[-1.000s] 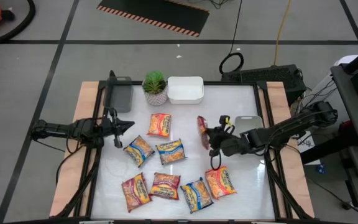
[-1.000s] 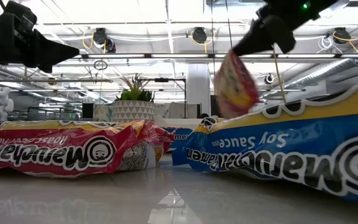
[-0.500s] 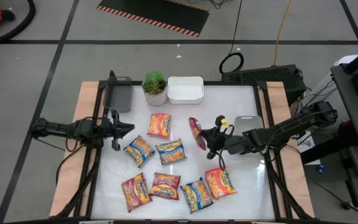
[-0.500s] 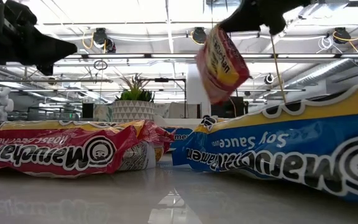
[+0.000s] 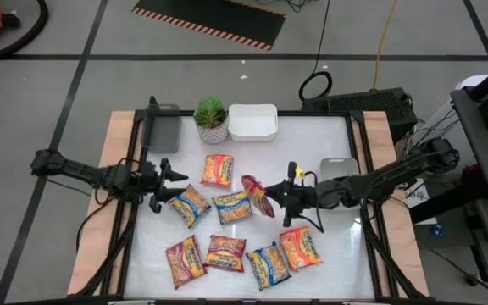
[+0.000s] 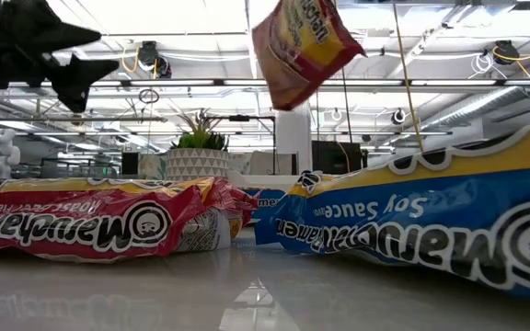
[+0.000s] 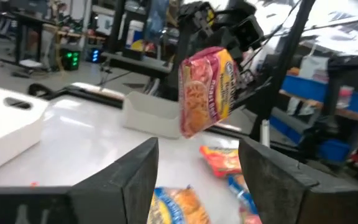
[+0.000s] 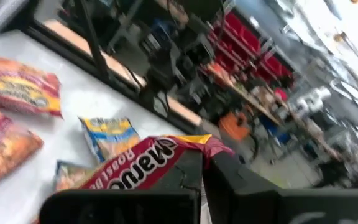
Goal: Sort Maruchan noodles
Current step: Put the top red noodle pack into the white bin
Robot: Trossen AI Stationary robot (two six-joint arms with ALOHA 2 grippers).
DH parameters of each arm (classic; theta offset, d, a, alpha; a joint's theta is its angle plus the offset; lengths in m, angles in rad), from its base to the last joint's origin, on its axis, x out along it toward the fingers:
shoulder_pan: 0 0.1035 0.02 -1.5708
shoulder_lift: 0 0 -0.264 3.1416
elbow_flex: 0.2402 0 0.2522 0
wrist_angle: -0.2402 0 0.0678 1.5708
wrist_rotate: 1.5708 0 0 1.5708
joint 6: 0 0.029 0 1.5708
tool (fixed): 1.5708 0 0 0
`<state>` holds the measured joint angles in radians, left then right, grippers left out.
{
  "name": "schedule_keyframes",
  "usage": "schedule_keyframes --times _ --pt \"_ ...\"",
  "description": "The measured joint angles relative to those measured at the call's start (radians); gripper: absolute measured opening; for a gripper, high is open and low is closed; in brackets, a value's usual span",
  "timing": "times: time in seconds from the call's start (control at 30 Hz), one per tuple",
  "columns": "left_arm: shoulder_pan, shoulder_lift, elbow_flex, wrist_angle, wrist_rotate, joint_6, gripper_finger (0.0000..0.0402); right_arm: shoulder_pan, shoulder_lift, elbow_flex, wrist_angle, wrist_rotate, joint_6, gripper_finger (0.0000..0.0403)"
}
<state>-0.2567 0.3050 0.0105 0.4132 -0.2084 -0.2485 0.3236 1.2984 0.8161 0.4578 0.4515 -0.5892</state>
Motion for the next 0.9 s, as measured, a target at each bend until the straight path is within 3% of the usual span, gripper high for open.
schedule_keyframes --times 0.4,0.9 --pt "-0.096 0.437 0.029 0.401 0.017 0.029 0.0230 0.005 0.009 0.000 0.206 -0.119 -0.063 0.0000" --pt "-0.072 0.971 0.382 0.516 0.172 0.101 0.0242 0.031 0.015 0.000 0.309 -0.245 -0.006 0.0000"
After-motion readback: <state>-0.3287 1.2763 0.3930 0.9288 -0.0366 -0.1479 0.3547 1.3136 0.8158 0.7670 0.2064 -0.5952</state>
